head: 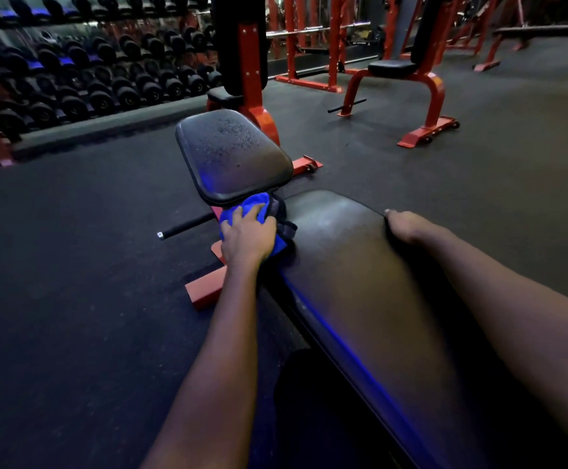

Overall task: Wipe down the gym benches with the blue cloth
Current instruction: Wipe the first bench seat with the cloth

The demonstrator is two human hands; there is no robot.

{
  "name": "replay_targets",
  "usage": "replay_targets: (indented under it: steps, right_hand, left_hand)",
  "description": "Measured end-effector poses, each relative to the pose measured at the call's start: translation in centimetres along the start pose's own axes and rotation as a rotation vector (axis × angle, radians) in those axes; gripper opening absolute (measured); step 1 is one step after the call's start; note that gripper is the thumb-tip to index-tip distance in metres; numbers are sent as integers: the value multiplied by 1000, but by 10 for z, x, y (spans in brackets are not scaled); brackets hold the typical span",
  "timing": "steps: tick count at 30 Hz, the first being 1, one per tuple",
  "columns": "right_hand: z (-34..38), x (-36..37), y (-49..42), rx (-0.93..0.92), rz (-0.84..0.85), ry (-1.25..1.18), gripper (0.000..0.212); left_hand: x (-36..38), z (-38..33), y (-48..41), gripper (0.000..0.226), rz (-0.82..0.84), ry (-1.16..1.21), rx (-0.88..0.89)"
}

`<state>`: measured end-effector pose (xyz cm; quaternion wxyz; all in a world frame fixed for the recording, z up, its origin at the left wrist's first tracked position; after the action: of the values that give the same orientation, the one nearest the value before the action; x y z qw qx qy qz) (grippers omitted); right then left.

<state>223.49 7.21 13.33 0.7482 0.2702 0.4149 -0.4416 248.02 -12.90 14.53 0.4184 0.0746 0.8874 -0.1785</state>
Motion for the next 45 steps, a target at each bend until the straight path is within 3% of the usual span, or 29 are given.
replay_targets:
  steps: [5, 9, 12, 16, 22, 26, 29, 33, 39, 45]
  right_hand:
    - [2, -5, 10, 8, -1, 23, 58]
    - [-3, -5, 9, 23, -11, 35, 61]
    - [-4, -3, 5, 30, -2, 39, 63]
    - [-6, -2, 2, 31, -3, 29, 61]
    - [-14, 3, -6, 65, -29, 46, 71]
    - [-11, 3, -8, 48, -43, 54, 67]
    - [-3, -1, -4, 29, -20, 55, 55]
    - [5, -11, 8, 0, -3, 78, 50]
    - [8, -12, 15, -12, 7, 94, 48]
    - [-1, -8, 16, 11, -28, 54, 59]
  left_hand:
    - [-15, -6, 85, 48, -145, 212, 113]
    - [-14, -1, 114, 50, -130, 364, 122]
    - [-2, 2, 69, 60, -90, 242, 183]
    - [12, 3, 5, 55, -15, 44, 187]
    - [31, -14, -66, 52, 268, -141, 135]
    - [60, -76, -63, 63, 327, -199, 271]
    - [80, -129, -42, 53, 348, -218, 469]
    - [89, -140, -30, 53, 402, -221, 552]
    - [67, -113, -5, 48, 310, -163, 649]
    - [18, -78, 47, 49, 208, -169, 595]
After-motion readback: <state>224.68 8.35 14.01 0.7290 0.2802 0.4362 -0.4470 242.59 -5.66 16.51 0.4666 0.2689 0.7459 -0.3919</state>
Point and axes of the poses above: each hand's wrist, its own y-axis away from the middle knuckle, its own x-axis out of the palm, z = x × y, the point moved 8 cm from there along -y, towards the middle knuckle, and after that the axes turned 14 degrees about -z, right-handed, at the moved point
